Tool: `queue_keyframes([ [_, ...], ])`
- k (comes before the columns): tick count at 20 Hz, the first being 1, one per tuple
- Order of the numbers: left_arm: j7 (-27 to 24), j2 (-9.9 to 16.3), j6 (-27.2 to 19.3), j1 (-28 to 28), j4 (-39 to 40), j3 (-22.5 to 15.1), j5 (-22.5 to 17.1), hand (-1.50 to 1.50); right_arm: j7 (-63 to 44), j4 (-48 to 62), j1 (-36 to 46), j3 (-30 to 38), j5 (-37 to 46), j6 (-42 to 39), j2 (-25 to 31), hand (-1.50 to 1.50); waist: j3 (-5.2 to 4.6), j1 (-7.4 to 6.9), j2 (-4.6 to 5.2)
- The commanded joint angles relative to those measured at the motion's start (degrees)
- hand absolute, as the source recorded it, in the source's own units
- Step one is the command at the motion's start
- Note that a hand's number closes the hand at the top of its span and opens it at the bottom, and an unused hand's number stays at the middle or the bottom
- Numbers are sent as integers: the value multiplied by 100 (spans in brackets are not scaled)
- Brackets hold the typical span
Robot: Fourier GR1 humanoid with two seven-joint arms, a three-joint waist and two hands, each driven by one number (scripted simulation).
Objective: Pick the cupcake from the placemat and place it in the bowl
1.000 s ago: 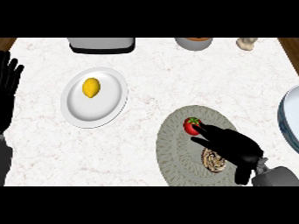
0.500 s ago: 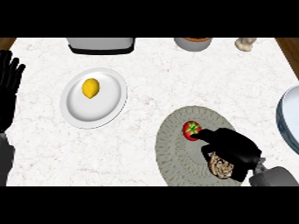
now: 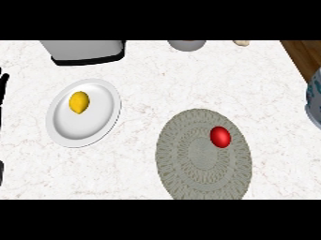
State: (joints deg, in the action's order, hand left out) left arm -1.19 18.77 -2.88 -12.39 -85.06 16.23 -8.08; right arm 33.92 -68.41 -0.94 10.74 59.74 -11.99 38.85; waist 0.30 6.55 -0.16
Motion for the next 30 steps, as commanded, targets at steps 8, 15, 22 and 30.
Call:
queue_keyframes([
  [8,56,-51,138,88,-239,-78,-114,0,963,2585,-137,2893,-1249,375,2174,150,51,-325,5],
  [15,3,-105,144,101,-129,-184,-16,0,2801,3767,-166,3705,-2029,-142,3107,150,31,-419,3],
  [22,-143,-140,200,120,-81,-224,9,0,3534,4231,22,3984,-2762,-1205,3782,150,5,-495,-14],
  [30,-35,-253,135,-142,-27,-444,125,0,3028,4134,533,3489,-3362,-2303,3931,150,-15,-698,29],
])
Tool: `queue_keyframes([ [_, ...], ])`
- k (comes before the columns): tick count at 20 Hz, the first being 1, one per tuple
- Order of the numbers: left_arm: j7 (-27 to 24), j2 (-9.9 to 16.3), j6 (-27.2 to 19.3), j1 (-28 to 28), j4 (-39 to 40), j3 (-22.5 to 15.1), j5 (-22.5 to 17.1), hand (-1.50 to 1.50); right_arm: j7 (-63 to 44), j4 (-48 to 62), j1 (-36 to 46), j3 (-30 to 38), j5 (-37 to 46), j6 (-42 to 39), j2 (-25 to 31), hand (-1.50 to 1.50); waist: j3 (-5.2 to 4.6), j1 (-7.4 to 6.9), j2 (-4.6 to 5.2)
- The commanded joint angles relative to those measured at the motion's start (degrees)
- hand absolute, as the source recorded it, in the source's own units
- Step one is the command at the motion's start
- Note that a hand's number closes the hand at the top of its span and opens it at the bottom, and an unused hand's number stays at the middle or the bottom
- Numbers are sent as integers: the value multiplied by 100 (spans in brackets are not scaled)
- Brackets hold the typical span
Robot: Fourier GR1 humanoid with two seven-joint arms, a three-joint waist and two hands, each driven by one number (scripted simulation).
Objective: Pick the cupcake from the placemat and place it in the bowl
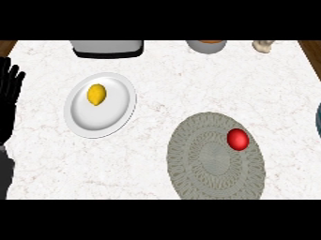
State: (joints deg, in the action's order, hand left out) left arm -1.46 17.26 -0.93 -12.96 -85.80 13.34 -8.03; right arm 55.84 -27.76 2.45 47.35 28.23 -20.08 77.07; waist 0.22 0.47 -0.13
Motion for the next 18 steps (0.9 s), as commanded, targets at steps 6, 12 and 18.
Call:
queue_keyframes([
  [6,3,-40,-54,-151,32,-140,152,0,308,-240,501,-687,-511,-1951,272,150,-18,-161,28],
  [12,-10,62,138,-177,126,-52,12,0,-359,-1066,836,-1568,-604,-1775,-215,150,-29,-203,35],
  [18,64,136,82,-475,323,21,31,0,-1186,-1780,1136,-2335,-773,-1573,-1019,150,-30,-134,36],
])
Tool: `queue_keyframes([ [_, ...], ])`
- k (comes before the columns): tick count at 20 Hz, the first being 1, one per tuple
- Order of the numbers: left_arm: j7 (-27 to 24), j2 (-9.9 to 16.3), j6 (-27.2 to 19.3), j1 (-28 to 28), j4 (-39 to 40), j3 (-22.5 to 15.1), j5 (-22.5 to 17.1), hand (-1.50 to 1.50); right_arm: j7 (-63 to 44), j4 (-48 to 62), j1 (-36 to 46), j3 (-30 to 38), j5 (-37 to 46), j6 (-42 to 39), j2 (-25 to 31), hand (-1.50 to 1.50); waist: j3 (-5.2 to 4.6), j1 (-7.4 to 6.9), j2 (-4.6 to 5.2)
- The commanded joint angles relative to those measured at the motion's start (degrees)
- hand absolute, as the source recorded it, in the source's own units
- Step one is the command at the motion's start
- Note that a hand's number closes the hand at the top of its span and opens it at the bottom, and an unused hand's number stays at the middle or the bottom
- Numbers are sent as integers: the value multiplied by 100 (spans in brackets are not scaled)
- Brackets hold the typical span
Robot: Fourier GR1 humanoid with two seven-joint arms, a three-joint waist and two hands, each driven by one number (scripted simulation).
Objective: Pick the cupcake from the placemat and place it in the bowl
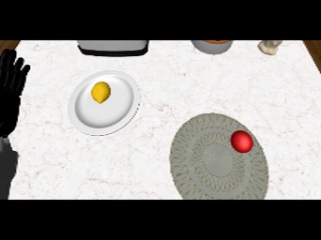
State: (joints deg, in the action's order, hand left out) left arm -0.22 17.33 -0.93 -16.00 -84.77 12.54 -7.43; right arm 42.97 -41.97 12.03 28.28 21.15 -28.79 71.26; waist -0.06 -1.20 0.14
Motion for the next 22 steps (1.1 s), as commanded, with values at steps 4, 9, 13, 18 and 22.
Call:
queue_keyframes([
  [4,158,-108,-246,-89,-128,-62,140,0,-812,-1035,473,-818,-153,-428,-977,150,0,63,-11],
  [9,235,-67,18,412,-582,-8,-51,0,-1366,-1623,113,-1114,346,719,-1687,150,5,86,-27],
  [13,-182,12,144,174,14,150,-79,0,-1873,-893,189,-1122,412,833,-2128,150,6,84,-1],
  [18,152,-45,-21,-13,-110,97,-35,0,-1913,-212,885,-1054,118,366,-2417,-150,9,58,3],
  [22,101,58,152,88,-115,166,-125,0,-1472,290,986,-633,-390,260,-2688,-150,13,52,3],
])
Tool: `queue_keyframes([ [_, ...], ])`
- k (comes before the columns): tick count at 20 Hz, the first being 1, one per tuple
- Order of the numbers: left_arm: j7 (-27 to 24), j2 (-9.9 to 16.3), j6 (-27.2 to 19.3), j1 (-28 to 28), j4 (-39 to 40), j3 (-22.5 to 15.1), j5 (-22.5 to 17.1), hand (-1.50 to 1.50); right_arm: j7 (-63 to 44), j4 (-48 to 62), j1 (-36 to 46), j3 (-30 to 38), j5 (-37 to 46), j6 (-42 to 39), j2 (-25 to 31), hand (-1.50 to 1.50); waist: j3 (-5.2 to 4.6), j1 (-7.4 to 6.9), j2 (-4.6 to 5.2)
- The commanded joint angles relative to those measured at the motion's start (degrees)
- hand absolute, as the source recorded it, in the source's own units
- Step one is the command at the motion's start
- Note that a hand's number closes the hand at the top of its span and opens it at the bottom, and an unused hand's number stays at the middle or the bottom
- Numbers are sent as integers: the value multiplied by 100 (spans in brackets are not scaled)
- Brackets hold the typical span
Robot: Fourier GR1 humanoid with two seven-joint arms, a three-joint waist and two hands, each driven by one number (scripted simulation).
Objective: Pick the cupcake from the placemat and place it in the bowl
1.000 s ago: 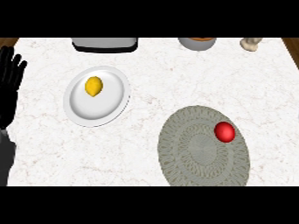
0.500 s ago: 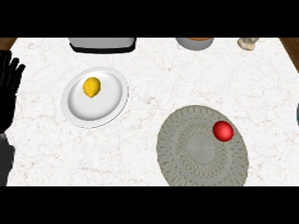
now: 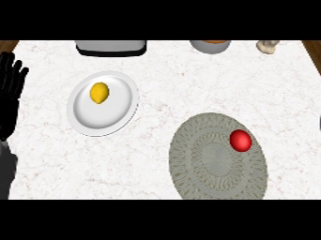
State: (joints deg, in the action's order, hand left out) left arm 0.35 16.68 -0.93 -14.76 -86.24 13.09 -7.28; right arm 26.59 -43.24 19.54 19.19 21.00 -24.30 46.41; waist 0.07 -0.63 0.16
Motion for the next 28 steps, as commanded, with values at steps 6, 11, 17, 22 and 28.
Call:
queue_keyframes([
  [6,-180,165,168,-176,384,200,-99,0,263,792,664,1156,-971,362,-19,-150,-4,58,7],
  [11,-162,-77,76,-3,97,-32,6,0,421,1988,814,1761,-1242,263,776,-150,12,-35,40],
  [17,-89,-169,-51,22,-57,-112,93,0,975,2836,338,2251,-1572,-399,1445,-150,38,-23,54],
  [22,-146,-60,29,-140,189,50,-22,0,1137,3130,67,2470,-1751,-991,1821,-150,59,64,87],
  [28,-140,31,136,4,52,125,-105,0,1133,3182,-128,2551,-1834,-1249,2008,-150,82,1,69],
])
